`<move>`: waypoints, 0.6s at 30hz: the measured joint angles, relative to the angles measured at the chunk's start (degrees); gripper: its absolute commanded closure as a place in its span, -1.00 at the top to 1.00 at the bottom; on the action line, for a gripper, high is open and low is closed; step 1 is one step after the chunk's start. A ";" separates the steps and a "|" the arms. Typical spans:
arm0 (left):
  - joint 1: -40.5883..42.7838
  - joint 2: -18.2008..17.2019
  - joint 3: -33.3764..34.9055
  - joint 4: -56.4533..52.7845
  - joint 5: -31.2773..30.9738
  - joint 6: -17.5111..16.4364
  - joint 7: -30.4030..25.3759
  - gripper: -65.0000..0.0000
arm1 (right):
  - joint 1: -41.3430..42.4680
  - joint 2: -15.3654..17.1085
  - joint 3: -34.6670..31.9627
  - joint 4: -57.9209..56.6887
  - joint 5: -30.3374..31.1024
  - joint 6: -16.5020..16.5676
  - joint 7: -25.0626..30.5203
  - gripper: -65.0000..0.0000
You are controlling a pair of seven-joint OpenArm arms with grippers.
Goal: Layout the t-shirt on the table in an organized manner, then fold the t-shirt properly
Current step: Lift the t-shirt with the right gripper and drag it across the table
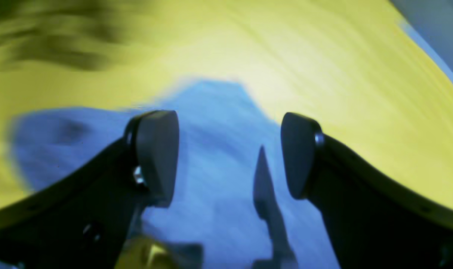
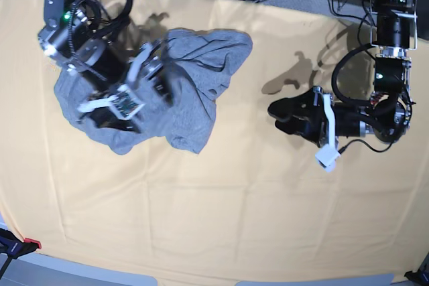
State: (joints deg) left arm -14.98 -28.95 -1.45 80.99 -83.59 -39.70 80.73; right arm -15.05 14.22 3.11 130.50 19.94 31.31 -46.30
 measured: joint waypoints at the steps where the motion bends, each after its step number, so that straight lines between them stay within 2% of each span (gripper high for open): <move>1: 1.03 0.09 0.00 0.09 0.00 -0.02 0.11 0.01 | -0.74 -0.02 2.60 0.00 0.11 -0.39 -0.28 0.36; 5: 4.63 0.48 0.87 2.51 0.46 0.00 0.17 0.01 | -3.37 -0.15 13.22 0.00 3.08 -1.55 -1.44 0.36; 11: 8.33 1.16 9.81 10.64 -0.02 0.00 -0.15 0.02 | -7.21 -0.17 25.35 0.00 9.57 -1.75 -3.30 0.36; 15: 9.70 1.07 14.32 11.72 0.52 -0.02 0.26 0.02 | -11.54 -0.52 29.62 0.00 12.33 -1.75 -6.10 0.36; 18: 9.38 1.05 14.91 11.78 6.71 -0.02 0.11 0.02 | -13.66 -0.52 30.86 0.00 12.46 -1.81 -6.23 0.36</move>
State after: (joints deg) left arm -5.61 -27.90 13.45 92.77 -76.88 -39.72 80.84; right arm -28.71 13.69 33.98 130.50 32.40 29.50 -52.53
